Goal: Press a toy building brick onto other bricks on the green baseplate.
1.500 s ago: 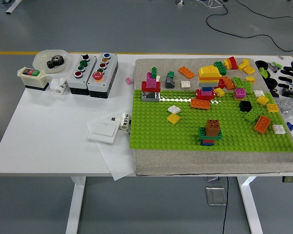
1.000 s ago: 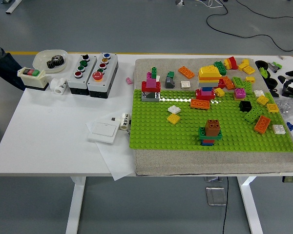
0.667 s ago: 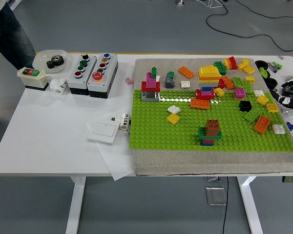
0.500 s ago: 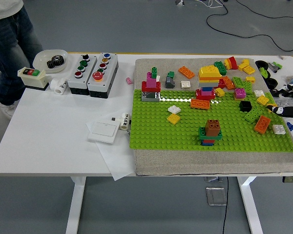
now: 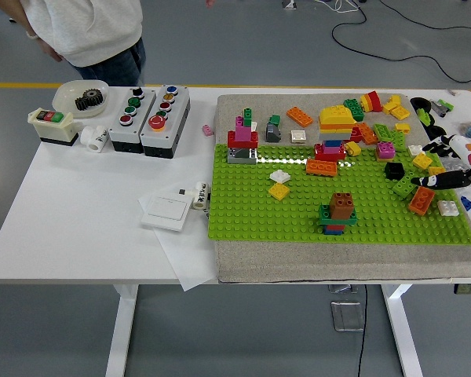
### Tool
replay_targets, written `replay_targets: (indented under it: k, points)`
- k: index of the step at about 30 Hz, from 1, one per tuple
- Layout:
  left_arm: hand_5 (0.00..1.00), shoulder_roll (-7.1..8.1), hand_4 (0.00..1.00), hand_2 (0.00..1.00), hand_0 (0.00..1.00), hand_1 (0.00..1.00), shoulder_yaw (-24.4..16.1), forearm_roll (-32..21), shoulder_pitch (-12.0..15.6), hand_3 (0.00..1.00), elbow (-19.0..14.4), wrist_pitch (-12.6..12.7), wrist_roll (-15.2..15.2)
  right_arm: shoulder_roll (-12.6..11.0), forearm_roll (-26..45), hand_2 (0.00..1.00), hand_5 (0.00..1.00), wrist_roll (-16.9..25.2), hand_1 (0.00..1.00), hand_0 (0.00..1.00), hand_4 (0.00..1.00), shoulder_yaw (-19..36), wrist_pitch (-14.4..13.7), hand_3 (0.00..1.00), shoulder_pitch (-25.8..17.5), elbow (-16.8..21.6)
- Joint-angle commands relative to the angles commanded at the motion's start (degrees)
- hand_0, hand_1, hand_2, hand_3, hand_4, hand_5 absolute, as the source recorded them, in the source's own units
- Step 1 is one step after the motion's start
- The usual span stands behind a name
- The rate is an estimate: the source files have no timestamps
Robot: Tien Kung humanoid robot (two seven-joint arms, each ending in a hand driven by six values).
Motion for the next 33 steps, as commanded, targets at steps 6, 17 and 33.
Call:
replay_targets:
  k: [6,17,33]
  points:
    - [0.791,-0.20,0.717,0.686,0.496,0.577,0.78,-1.51,0.47,0.673,0.12,0.34,-0.45,0.50,-0.23,0.648,0.417,-5.41,0.567,0.590,0.998,-2.20,2.21,0.710,1.67,1.98]
    - [0.788,-0.27,0.717,0.677,0.494,0.573,1.47,-2.60,0.71,0.672,0.29,0.66,-0.69,2.22,0.46,0.610,0.433,-11.48,0.531,0.514,0.998,-4.92,5.54,0.699,4.82,0.58]
    - [0.788,-0.22,0.719,0.675,0.488,0.569,2.16,-3.52,0.51,0.668,0.43,1.05,-0.94,3.96,-2.09,0.607,0.469,-11.96,0.530,0.520,0.998,-5.70,8.67,0.717,6.39,-3.15]
